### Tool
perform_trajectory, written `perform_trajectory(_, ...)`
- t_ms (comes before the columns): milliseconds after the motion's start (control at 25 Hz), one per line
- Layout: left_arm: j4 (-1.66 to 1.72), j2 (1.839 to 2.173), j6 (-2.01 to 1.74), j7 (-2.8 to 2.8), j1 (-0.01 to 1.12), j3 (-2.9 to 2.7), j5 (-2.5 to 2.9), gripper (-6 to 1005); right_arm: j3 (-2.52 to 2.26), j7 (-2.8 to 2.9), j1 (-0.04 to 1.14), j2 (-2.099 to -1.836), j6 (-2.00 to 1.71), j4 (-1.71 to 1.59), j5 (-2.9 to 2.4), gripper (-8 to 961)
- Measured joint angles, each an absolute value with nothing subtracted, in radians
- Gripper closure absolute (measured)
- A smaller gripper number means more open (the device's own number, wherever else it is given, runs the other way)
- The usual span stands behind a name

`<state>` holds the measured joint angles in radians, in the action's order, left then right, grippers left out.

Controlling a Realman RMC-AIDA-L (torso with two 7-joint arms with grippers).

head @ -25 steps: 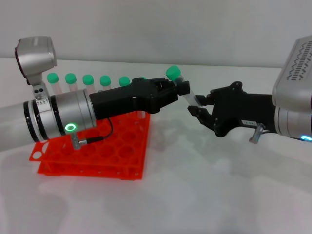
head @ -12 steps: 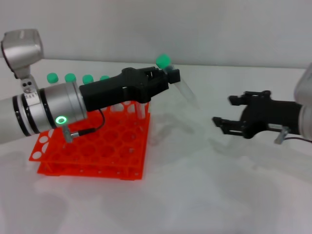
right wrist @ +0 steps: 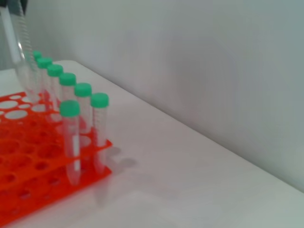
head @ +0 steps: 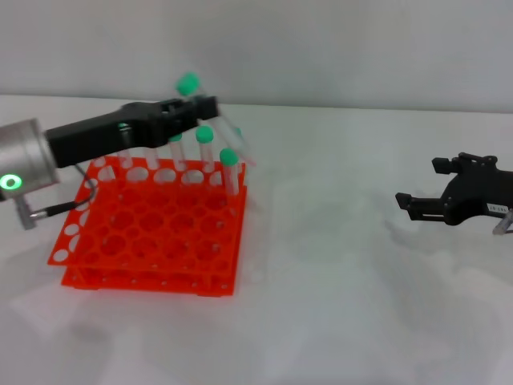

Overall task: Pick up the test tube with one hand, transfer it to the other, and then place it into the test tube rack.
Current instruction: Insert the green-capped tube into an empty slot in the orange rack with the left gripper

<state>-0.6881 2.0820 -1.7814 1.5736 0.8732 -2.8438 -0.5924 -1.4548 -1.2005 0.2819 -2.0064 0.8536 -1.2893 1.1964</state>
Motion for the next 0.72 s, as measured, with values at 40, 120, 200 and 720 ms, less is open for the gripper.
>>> perform_trajectory(40,-0.706,2.082,-1.780,1.589,0.872,-2.844,-0.591,791,-1.452,-1.207,0.282,-2.006,0.853,-1.282,1.199,93)
perform_trajectory(120,-0.761,2.083,-1.775,1.632,0.868,-2.844,-0.583,791,-1.449,-1.217,0.285,-2.006,0.852,-1.264,1.203,94)
perform_trajectory(200,-0.804,2.085,-1.775,1.647,0.868,-2.844,-0.571,791,-1.449,-1.223,0.290,-2.007,0.851,-1.249,1.204,94)
perform_trajectory(720,-0.927,2.098,-1.808,1.595,0.863,-2.845,-0.556,791,-1.455,-1.247,0.298,-2.008,0.844,-1.210,1.240,96)
